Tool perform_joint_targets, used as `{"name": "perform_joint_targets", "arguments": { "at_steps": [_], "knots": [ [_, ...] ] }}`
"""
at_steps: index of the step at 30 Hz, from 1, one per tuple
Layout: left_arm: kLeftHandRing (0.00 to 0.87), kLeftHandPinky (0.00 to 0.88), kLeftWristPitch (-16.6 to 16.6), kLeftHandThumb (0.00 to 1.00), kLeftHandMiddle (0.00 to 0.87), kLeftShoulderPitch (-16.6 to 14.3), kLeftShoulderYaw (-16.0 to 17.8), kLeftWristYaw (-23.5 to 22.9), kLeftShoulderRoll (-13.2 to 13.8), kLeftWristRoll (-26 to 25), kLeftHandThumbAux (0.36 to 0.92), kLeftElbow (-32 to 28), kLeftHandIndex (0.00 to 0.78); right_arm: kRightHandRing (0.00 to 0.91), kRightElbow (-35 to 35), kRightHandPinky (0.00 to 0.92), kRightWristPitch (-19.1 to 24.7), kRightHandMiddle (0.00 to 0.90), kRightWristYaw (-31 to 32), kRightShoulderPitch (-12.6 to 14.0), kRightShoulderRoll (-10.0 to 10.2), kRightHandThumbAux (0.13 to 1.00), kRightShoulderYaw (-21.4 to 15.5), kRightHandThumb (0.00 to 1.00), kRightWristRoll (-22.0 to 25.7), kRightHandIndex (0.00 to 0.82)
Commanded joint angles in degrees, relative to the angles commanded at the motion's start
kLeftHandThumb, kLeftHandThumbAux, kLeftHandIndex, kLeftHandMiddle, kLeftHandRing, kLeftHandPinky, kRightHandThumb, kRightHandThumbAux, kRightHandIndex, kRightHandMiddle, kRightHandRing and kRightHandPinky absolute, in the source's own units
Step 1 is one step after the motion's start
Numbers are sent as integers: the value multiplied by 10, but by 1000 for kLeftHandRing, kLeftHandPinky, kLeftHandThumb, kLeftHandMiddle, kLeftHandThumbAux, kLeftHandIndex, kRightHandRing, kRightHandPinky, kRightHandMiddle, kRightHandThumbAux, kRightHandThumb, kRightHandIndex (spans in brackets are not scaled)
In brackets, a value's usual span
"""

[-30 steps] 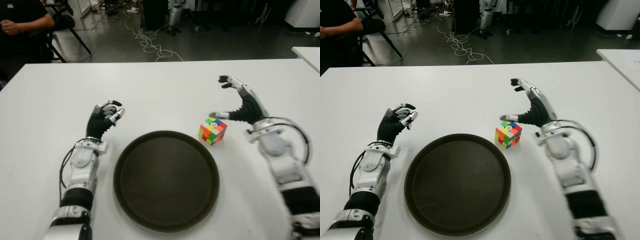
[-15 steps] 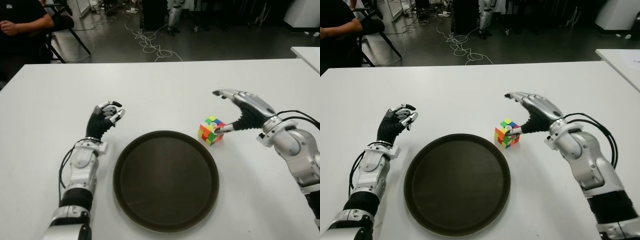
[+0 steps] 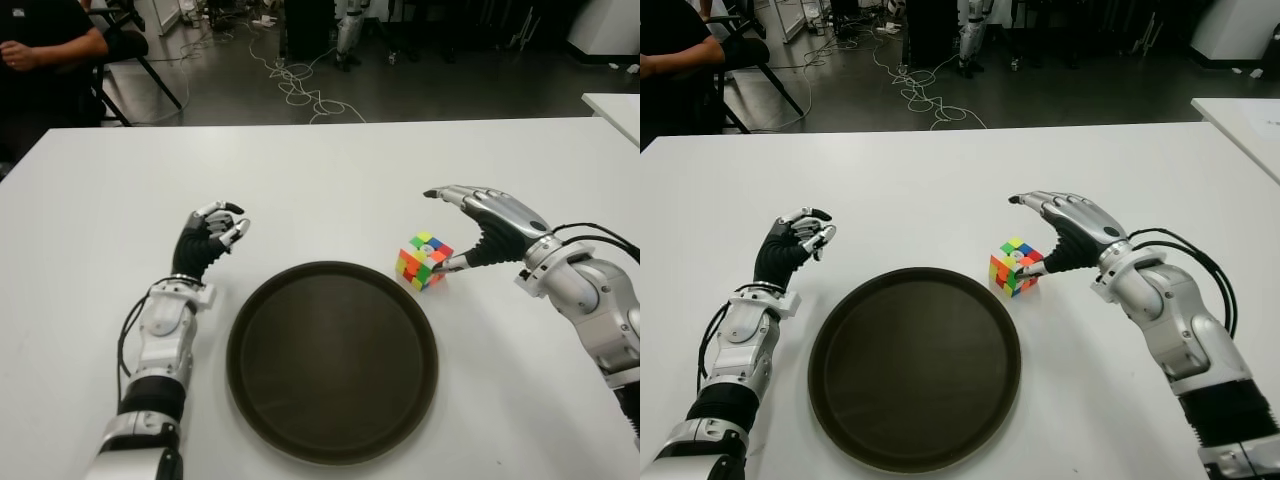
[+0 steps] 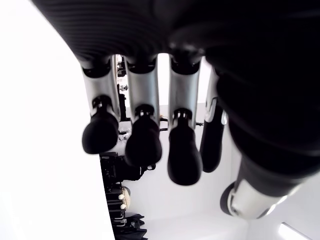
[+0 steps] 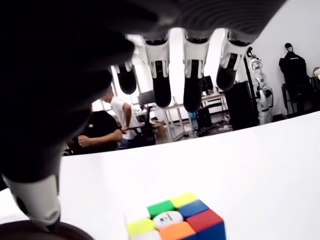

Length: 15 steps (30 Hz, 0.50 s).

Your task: Pick up the Rubik's Cube and put it in the plate

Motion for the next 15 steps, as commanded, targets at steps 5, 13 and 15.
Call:
{"name": "perform_joint_targets", "arguments": {
  "at_steps": [5,13,15],
  "knots": [
    [763,739,0,688,756,0,0,1,0,0,718,0,434,143,3,90,5,147,3,-2,3,678,4,0,-4,82],
    [759,733,2,689,753,1,1,-1,-2,-4,718,-1,434,141,40,92,-8,144,-13,-16,6,685,19,0,-12,83],
    [759,735,1,689,753,1,1,0,-2,-3,717,-1,434,132,43,88,-13,134,-10,-19,4,692,23,0,-12,81]
  ]
}}
